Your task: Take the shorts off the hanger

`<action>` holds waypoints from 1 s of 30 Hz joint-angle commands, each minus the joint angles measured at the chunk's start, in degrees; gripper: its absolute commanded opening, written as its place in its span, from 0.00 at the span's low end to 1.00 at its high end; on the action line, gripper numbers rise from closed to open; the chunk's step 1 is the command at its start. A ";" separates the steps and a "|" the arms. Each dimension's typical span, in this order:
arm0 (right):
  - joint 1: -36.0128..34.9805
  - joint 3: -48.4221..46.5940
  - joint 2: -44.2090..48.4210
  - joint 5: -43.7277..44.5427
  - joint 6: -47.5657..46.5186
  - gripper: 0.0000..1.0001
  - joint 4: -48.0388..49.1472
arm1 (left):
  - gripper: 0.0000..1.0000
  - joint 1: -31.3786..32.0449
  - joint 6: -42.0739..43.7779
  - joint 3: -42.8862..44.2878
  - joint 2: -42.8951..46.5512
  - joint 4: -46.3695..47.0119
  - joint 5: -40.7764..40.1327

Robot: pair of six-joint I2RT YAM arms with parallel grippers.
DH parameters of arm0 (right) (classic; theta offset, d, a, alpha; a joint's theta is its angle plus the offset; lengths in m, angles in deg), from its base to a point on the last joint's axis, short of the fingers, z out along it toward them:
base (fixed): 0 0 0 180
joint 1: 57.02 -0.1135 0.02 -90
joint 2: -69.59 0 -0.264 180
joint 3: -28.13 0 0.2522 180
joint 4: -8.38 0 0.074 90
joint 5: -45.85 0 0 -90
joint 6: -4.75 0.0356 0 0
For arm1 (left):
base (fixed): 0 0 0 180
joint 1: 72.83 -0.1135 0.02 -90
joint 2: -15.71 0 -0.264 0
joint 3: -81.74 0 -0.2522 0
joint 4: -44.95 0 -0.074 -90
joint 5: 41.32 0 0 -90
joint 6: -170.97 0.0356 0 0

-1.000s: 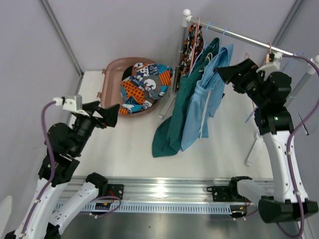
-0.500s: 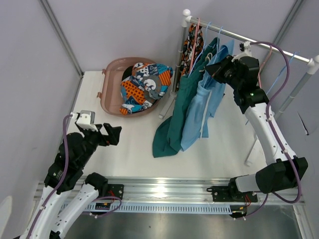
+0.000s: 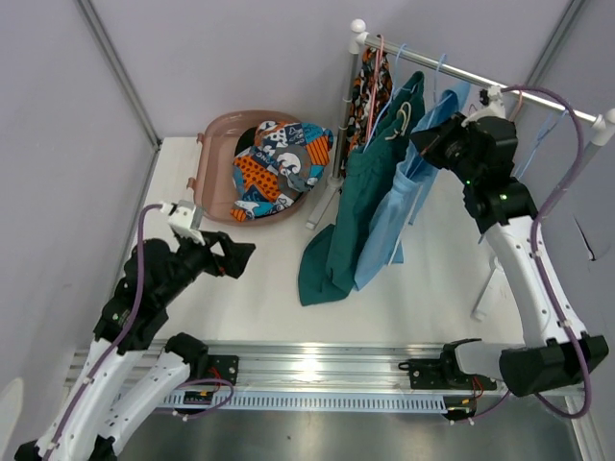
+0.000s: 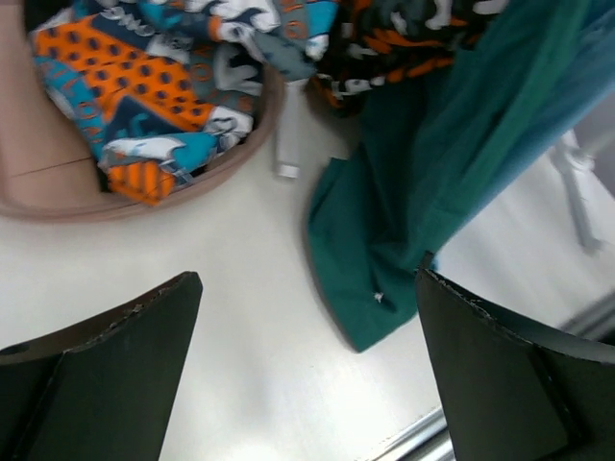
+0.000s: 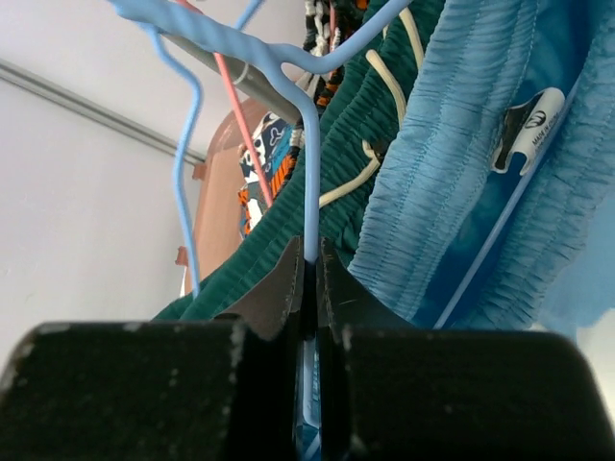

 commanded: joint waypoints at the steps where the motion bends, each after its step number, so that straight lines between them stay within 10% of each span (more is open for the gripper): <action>1: -0.34 -4.98 7.37 2.64 -2.75 0.00 1.98 | 0.99 1.54 -1.98 6.10 -4.61 9.10 10.57; 12: -0.60 -3.32 15.90 -1.57 3.84 0.00 -2.33 | 0.99 32.65 1.79 22.19 -31.49 23.94 -2.87; 30: -0.87 -1.82 21.62 -2.72 4.81 0.00 -5.50 | 0.97 38.99 0.04 28.79 -56.29 41.37 5.13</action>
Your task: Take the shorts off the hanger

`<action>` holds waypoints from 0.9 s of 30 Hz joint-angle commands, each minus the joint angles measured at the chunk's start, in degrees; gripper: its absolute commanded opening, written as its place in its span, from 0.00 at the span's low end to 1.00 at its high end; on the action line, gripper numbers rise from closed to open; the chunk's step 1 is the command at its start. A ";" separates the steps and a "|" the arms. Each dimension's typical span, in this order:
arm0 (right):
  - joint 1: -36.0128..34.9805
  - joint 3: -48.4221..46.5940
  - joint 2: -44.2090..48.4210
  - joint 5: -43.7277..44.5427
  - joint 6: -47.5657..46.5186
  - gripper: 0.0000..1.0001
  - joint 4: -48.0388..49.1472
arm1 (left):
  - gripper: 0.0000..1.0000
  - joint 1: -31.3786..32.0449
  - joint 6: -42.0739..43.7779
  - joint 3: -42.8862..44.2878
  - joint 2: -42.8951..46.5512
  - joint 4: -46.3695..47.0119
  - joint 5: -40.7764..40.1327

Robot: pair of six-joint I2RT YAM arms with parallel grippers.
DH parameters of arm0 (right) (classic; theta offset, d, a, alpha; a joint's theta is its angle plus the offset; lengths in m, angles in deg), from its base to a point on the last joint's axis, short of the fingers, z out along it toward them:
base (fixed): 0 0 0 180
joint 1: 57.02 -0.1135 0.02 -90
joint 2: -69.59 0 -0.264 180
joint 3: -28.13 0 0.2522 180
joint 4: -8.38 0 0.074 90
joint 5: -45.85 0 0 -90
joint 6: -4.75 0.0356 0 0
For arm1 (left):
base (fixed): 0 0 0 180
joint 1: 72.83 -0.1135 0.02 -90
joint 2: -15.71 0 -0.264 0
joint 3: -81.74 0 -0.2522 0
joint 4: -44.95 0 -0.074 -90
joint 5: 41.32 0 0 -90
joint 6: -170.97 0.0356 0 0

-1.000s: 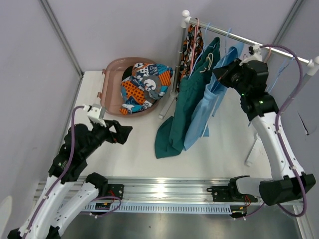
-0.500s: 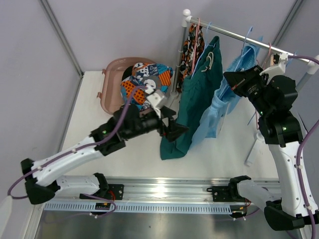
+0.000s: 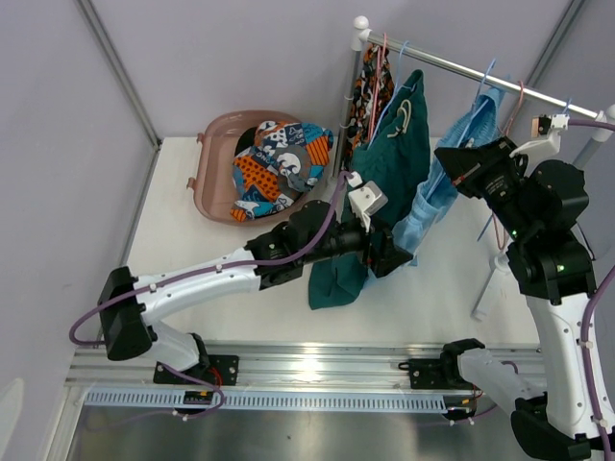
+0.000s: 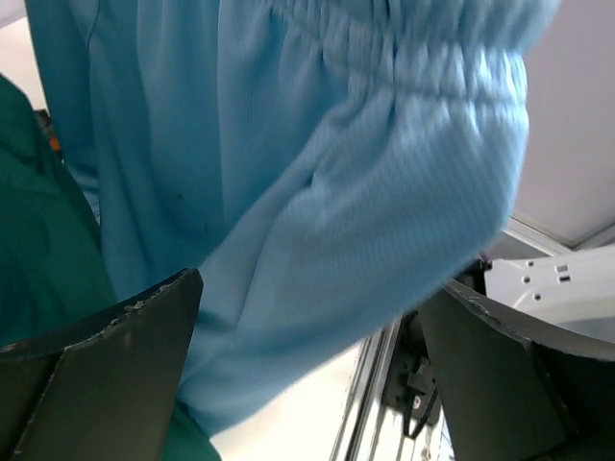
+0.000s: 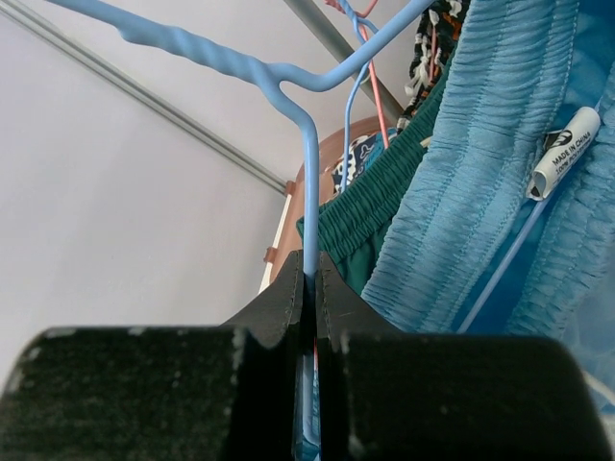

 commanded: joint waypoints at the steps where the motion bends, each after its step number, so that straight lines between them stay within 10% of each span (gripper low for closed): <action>1: -0.28 -0.53 2.03 -0.90 -0.02 0.00 4.89 | 0.94 0.61 0.24 4.38 -2.51 4.41 1.15; 4: -0.28 -0.18 2.65 -0.73 0.16 0.00 4.71 | 0.64 0.61 0.41 5.26 -4.61 4.68 -0.26; 5: -0.28 0.00 2.74 -0.55 0.16 0.00 4.53 | 0.30 0.61 0.50 5.53 -5.06 4.68 -0.26; 7: -0.28 0.00 3.09 -0.03 0.07 0.00 4.53 | 0.00 0.70 0.07 5.88 -5.59 4.06 -0.78; 27: 0.43 -4.13 -1.48 6.04 -3.97 0.00 4.01 | 0.00 24.08 -3.62 -21.54 12.96 5.11 -22.58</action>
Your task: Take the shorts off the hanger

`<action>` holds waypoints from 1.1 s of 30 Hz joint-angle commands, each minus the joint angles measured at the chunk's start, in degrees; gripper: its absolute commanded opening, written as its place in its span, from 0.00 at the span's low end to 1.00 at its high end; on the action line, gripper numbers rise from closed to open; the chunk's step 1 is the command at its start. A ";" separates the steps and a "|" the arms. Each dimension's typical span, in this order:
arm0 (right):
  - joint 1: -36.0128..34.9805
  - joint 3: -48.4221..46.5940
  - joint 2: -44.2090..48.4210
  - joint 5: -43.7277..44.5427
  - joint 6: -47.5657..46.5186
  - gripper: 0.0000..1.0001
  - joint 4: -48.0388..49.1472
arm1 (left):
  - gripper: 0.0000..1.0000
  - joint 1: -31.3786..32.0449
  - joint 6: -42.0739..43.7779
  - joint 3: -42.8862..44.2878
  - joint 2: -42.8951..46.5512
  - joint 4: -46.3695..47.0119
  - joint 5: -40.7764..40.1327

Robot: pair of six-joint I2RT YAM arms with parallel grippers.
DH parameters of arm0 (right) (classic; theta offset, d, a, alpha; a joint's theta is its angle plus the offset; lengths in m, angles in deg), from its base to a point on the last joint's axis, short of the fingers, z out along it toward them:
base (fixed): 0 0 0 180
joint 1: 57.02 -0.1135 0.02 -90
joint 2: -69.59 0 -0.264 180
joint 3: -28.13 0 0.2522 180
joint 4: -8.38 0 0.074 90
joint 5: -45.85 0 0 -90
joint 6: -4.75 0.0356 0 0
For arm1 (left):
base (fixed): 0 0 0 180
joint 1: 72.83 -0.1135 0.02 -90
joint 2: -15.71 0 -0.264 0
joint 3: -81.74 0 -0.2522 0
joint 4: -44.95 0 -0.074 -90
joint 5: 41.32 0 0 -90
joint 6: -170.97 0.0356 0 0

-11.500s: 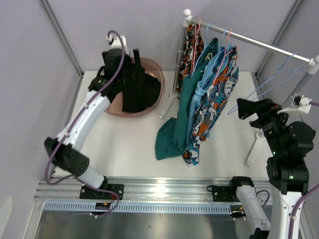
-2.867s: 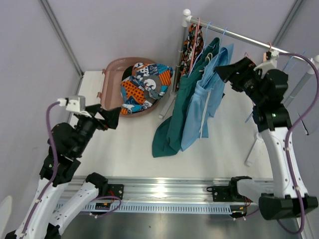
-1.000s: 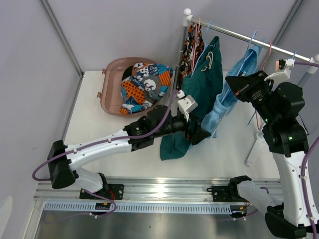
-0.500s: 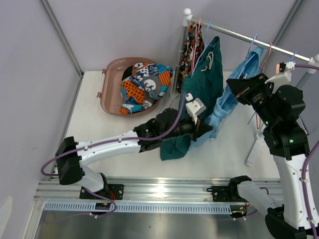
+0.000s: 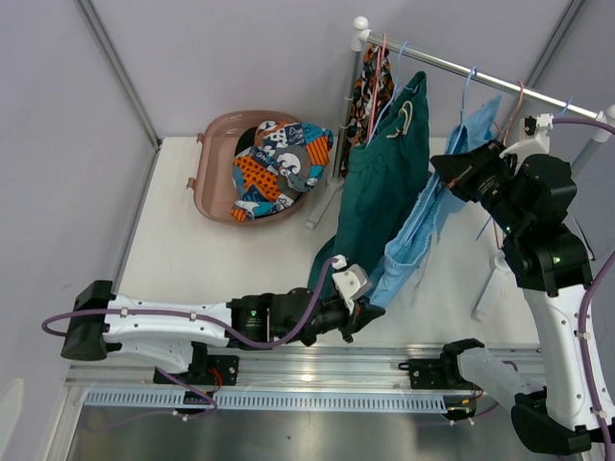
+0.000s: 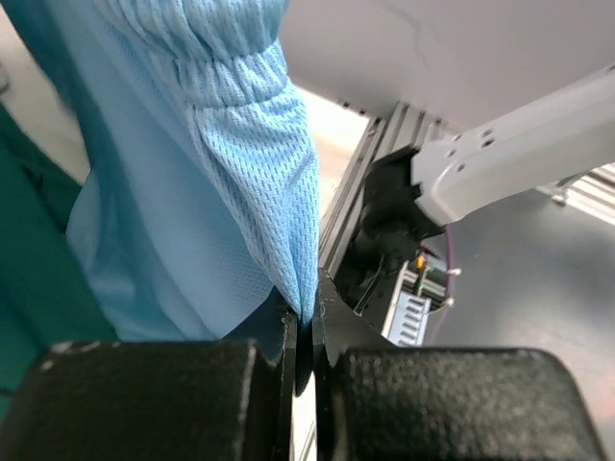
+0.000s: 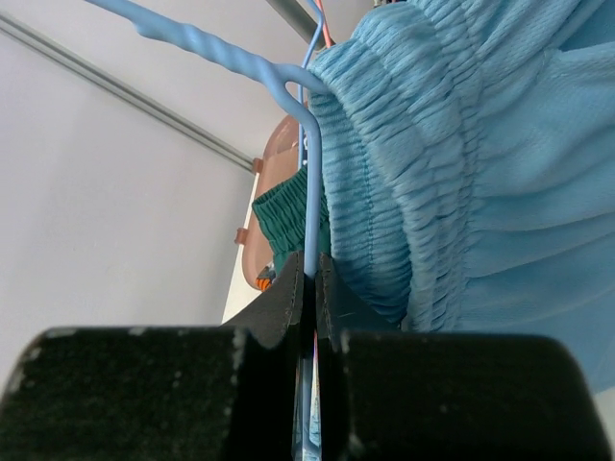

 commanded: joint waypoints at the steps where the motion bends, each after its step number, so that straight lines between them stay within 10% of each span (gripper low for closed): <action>1: 0.86 -2.73 0.68 3.72 -1.98 0.00 9.03 | 0.00 1.81 -2.73 -1.59 -1.31 0.39 -0.94; 22: 0.86 1.65 11.92 -18.41 20.41 0.00 3.93 | 0.00 -10.58 5.08 28.98 -19.52 -4.80 -17.37; 33: 0.86 -7.46 10.80 -35.92 33.53 0.00 4.82 | 0.00 -15.07 2.73 13.55 -7.32 4.52 -23.98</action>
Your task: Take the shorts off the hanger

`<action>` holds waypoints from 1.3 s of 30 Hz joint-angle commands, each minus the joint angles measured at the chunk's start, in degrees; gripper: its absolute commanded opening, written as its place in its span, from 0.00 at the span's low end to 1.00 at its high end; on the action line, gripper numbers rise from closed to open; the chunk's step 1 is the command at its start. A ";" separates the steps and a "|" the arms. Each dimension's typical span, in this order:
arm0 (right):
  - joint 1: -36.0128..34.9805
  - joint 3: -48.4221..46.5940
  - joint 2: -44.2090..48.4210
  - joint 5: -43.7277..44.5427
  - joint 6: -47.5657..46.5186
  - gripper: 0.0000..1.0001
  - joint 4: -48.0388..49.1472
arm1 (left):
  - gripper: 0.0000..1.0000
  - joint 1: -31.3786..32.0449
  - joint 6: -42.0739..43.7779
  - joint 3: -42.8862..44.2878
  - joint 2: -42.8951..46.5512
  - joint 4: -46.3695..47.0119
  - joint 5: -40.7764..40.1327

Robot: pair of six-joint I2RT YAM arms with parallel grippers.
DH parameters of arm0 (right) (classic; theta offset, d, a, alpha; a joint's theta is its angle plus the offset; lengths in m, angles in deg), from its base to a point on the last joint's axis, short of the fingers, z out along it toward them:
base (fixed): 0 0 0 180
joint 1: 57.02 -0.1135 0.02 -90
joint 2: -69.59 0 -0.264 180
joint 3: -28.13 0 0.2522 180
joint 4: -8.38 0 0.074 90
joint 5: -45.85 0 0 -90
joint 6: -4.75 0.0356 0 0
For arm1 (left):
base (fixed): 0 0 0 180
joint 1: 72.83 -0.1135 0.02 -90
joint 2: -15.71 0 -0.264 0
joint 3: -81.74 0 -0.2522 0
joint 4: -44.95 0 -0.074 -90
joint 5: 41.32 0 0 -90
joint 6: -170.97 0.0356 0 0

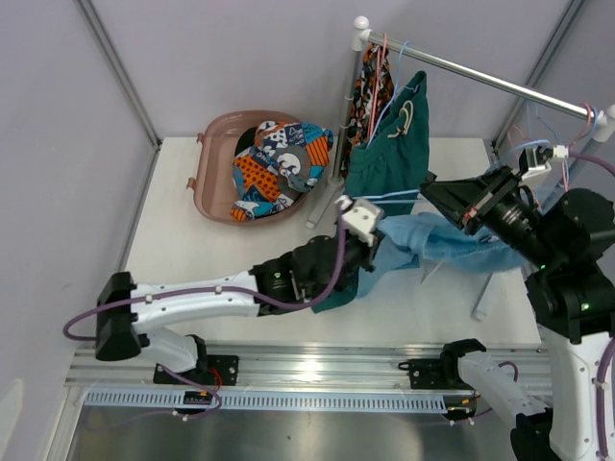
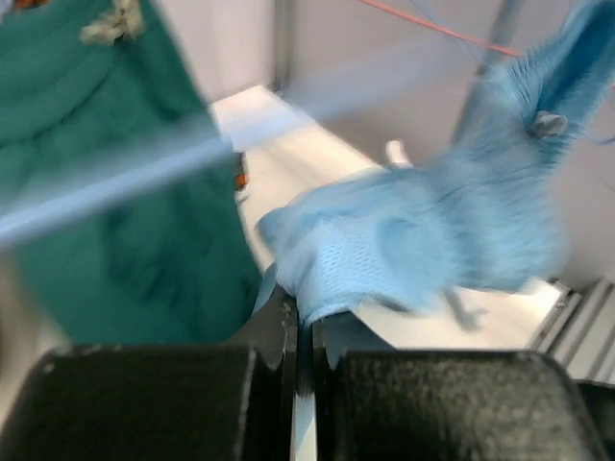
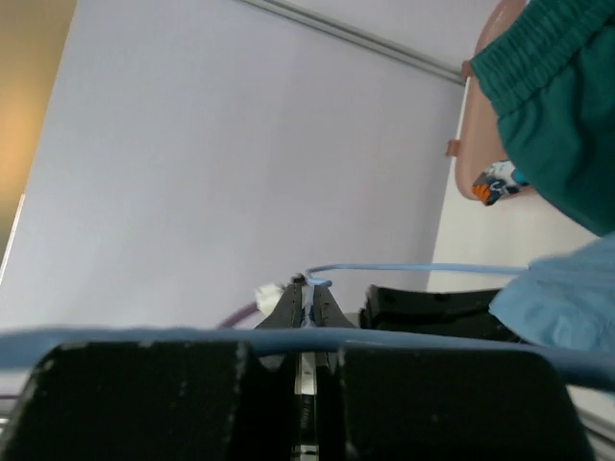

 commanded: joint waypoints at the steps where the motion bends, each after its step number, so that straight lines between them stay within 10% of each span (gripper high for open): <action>1: -0.49 -10.05 -0.13 -11.51 4.33 0.00 4.97 | 0.00 -3.20 -8.01 -9.08 9.06 4.48 -8.06; 19: -0.75 -5.93 -15.42 -24.66 17.24 0.00 30.96 | 0.00 1.37 -18.12 -37.40 31.49 4.58 -9.73; 39: 10.76 -10.23 -30.11 -14.26 -1.81 0.00 20.13 | 0.00 1.81 -19.53 -42.41 30.88 6.50 -6.92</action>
